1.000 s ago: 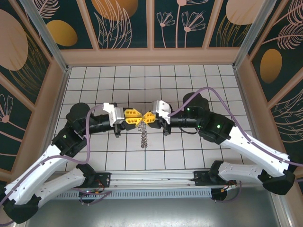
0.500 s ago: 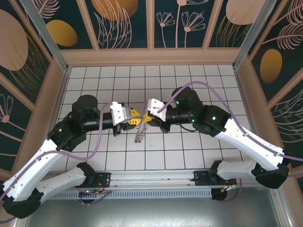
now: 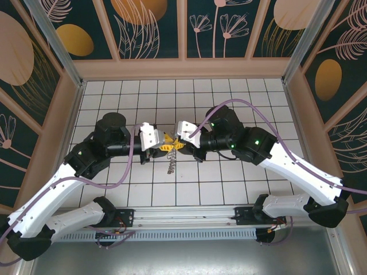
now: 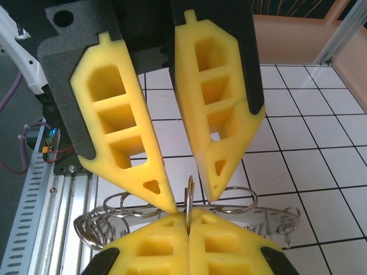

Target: Put the keys on the keyring

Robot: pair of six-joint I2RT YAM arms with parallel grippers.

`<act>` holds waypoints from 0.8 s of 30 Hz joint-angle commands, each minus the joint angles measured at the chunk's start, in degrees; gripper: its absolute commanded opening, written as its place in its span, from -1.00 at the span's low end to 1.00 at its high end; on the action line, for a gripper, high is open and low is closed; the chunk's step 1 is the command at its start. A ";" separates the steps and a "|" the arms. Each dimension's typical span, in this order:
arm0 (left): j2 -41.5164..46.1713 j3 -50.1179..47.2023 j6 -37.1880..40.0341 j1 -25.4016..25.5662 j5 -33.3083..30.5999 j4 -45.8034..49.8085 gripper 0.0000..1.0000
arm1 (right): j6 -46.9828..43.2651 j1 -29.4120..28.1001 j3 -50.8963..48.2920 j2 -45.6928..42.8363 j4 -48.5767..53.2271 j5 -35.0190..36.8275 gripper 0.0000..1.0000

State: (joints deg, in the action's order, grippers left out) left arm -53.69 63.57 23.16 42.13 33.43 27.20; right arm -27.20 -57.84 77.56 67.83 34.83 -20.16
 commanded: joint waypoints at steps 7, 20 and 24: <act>0.30 -0.20 0.05 0.18 1.79 -3.36 -0.86 | -0.63 -0.07 0.77 -0.32 -2.88 -1.70 -1.00; 5.28 -3.70 -5.96 0.18 7.55 -13.73 -1.00 | 1.91 0.01 -2.89 -3.25 -5.26 -2.19 -0.97; 6.61 -4.90 -8.63 0.21 9.33 -17.53 -1.00 | 4.00 0.01 -6.49 -6.21 -10.09 -3.93 -0.76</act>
State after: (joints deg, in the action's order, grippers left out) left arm -49.19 58.74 18.11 42.13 38.44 18.04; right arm -25.43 -57.84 73.34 63.68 29.04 -23.20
